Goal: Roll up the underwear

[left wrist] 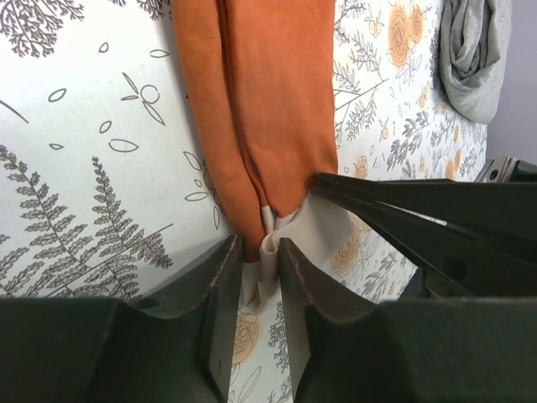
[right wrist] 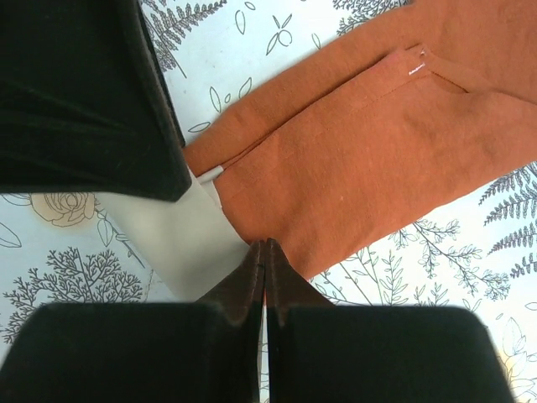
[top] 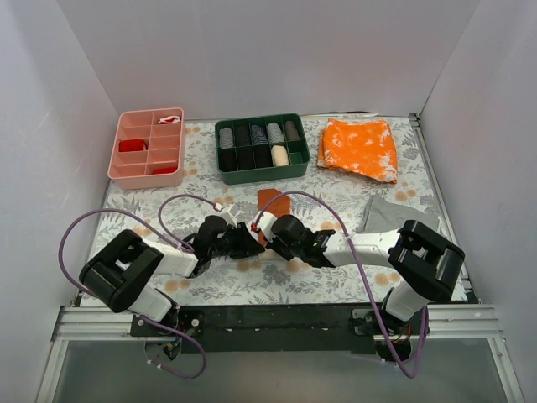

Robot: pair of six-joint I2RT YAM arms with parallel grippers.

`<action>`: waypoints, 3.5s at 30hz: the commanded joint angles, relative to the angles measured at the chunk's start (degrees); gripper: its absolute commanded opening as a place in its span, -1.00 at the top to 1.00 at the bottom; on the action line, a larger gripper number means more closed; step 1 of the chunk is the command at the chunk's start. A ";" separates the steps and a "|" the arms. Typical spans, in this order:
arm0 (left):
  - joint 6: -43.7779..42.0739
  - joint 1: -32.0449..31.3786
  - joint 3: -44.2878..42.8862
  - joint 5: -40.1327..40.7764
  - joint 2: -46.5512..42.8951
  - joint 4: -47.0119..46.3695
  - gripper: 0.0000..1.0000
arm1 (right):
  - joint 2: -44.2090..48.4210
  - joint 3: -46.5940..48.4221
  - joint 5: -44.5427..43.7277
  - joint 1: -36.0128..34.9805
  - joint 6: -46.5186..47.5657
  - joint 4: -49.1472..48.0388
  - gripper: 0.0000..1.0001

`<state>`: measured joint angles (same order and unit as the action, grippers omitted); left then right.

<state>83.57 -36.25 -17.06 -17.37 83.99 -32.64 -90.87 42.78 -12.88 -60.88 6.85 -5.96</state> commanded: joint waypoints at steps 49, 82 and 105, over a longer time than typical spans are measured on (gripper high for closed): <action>-7.02 -2.25 -11.07 -0.74 6.81 17.61 1.00 | 11.94 -5.34 17.45 10.43 -14.94 -2.74 0.01; -7.63 -2.25 -9.14 -1.44 -1.98 25.08 1.00 | 10.62 -14.29 30.19 13.69 -27.75 -12.66 0.97; -5.96 -2.86 -9.39 2.07 -11.56 28.95 0.17 | 11.33 -20.55 19.66 10.08 -39.81 -19.97 0.97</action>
<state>77.91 -39.13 -24.53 -18.59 76.62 -5.91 -79.44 22.22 9.85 -50.72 -31.83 -25.87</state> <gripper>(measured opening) 0.328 0.030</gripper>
